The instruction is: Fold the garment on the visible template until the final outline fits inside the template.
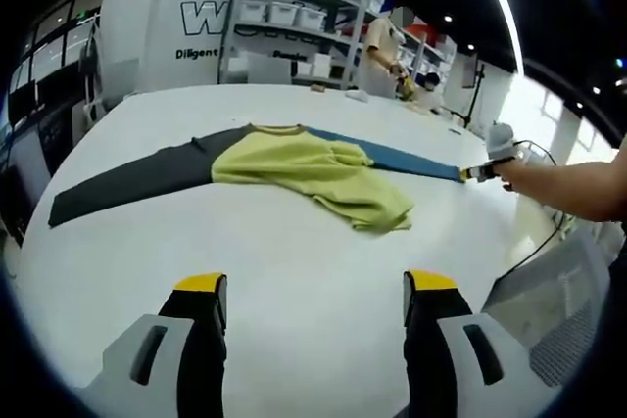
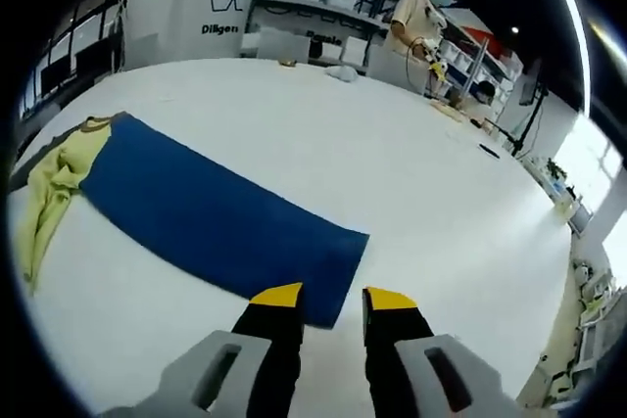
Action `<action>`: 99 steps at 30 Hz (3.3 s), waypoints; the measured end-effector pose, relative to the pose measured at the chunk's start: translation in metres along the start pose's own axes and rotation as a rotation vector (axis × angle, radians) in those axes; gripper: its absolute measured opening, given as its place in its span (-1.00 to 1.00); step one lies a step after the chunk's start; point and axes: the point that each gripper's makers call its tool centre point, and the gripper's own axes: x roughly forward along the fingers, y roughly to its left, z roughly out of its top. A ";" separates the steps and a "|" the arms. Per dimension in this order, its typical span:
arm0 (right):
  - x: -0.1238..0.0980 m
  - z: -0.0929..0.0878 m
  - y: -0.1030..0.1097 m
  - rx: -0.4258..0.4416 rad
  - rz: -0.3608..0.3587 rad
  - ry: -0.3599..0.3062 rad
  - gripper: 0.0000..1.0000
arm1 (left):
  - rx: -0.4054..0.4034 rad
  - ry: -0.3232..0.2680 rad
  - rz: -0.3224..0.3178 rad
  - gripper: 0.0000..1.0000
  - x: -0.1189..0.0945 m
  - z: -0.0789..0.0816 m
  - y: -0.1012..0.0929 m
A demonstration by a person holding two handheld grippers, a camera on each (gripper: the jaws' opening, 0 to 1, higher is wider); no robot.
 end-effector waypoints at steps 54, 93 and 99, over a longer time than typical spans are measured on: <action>-0.175 0.022 0.283 -0.413 0.597 -0.272 -0.74 | 0.047 -0.043 -0.080 0.18 0.010 0.027 -0.026; -0.172 0.029 0.276 -0.360 0.612 -0.291 -0.69 | 0.109 0.191 -0.208 -0.31 0.157 0.036 -0.013; -0.172 0.032 0.275 -0.350 0.614 -0.299 -0.66 | 0.160 0.199 -0.217 -0.59 0.161 0.035 -0.021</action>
